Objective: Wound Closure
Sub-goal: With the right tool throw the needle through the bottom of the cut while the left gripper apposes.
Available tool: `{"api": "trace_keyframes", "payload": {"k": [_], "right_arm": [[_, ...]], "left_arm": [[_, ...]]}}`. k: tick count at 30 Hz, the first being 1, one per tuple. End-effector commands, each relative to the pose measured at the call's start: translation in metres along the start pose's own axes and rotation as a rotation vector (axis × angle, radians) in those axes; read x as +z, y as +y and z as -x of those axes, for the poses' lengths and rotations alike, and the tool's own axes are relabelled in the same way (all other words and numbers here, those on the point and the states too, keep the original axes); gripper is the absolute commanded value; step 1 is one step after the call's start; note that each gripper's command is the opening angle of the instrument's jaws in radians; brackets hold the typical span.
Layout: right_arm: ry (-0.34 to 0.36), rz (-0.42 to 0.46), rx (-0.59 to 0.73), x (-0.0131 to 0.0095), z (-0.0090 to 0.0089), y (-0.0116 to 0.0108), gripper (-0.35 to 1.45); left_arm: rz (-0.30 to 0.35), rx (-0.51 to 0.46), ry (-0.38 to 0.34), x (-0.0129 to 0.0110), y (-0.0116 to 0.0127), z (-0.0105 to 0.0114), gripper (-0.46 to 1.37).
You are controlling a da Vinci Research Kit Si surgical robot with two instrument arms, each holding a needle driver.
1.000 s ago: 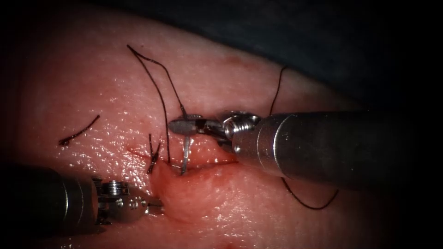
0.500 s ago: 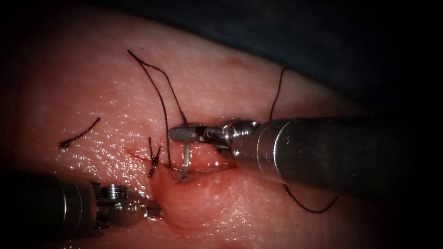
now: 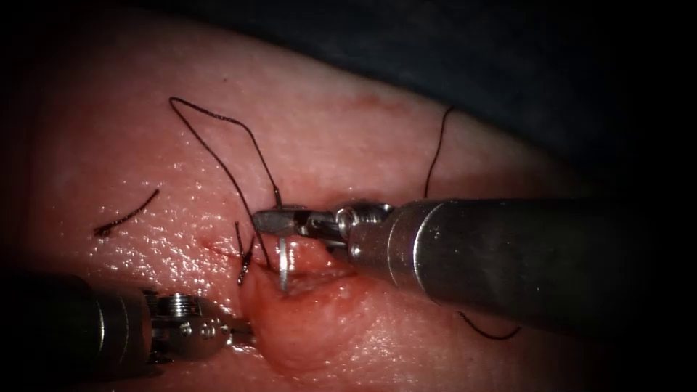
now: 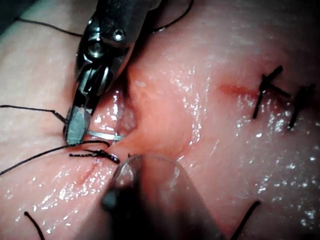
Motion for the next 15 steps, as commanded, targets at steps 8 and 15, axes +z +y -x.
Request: {"api": "trace_keyframes", "payload": {"k": [8, 15], "right_arm": [[-0.013, 0.054, 0.066, -0.0006, 0.0004, 0.0006, -0.35], [-0.008, 0.061, 0.138, -0.0014, 0.0006, 0.0009, -0.35]], "left_arm": [[0.005, 0.001, 0.001, 0.0000, 0.0000, 0.0000, -0.35], [0.005, 0.001, 0.001, 0.0000, 0.0000, 0.0000, -0.35]]}}
